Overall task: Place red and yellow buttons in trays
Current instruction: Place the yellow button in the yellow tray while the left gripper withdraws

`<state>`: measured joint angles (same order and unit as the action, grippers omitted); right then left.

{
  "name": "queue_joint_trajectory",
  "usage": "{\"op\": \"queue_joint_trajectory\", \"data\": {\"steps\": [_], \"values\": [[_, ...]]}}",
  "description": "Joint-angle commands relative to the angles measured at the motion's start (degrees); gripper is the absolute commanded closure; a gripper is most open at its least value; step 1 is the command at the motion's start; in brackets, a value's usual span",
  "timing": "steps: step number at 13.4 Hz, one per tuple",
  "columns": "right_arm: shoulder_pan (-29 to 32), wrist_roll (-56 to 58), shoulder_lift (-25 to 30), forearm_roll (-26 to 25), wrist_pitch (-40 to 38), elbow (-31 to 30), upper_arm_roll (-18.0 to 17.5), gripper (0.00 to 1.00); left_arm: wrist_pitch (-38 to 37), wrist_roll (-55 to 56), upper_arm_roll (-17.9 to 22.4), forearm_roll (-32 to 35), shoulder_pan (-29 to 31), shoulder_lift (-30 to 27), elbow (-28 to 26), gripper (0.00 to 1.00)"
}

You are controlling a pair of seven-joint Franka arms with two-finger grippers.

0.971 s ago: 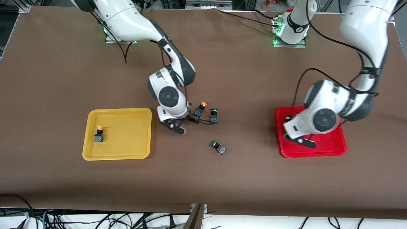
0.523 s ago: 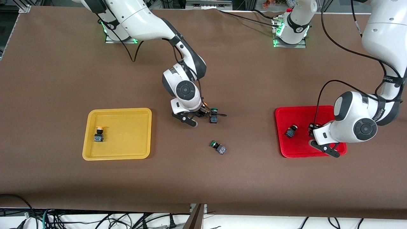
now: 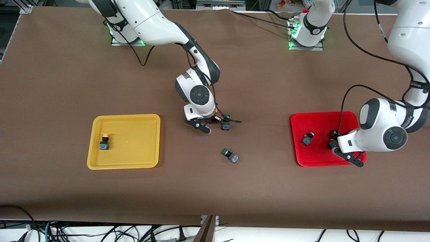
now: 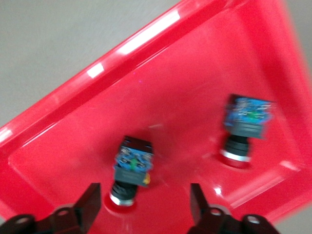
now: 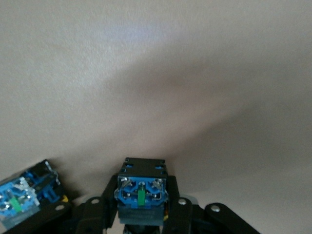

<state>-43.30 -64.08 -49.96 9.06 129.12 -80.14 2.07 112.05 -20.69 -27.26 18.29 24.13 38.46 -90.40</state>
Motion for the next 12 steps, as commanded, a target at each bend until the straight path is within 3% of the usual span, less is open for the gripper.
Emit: {"op": "queue_joint_trajectory", "data": {"steps": [1, 4, 7, 10, 12], "values": [[1.5, 3.0, 2.6, 0.2, -2.4, -0.1, 1.2, 1.00, -8.7, 1.3, -3.1, -5.3, -0.6, -9.6, 0.3, 0.00], [7.3, 14.4, 4.2, 0.2, -11.1, 3.1, 1.4, 1.00, -20.9, 11.0, -7.1, -9.6, -0.7, -13.6, 5.7, 0.00], [14.9, 28.0, 5.3, 0.1, -13.2, 4.1, 1.7, 1.00, -34.2, 15.6, -10.7, -9.7, -0.7, -16.0, 14.8, 0.00], [21.6, 40.3, 5.3, 0.0, -14.6, 3.9, 1.8, 1.00, -39.4, 15.4, -11.5, -9.8, -0.9, -16.0, 22.4, 0.00], [24.6, 46.3, 5.1, 0.0, -14.6, 2.8, 1.8, 1.00, -38.2, 15.9, -9.0, -10.1, -2.8, -17.3, 21.4, 0.00]]}}
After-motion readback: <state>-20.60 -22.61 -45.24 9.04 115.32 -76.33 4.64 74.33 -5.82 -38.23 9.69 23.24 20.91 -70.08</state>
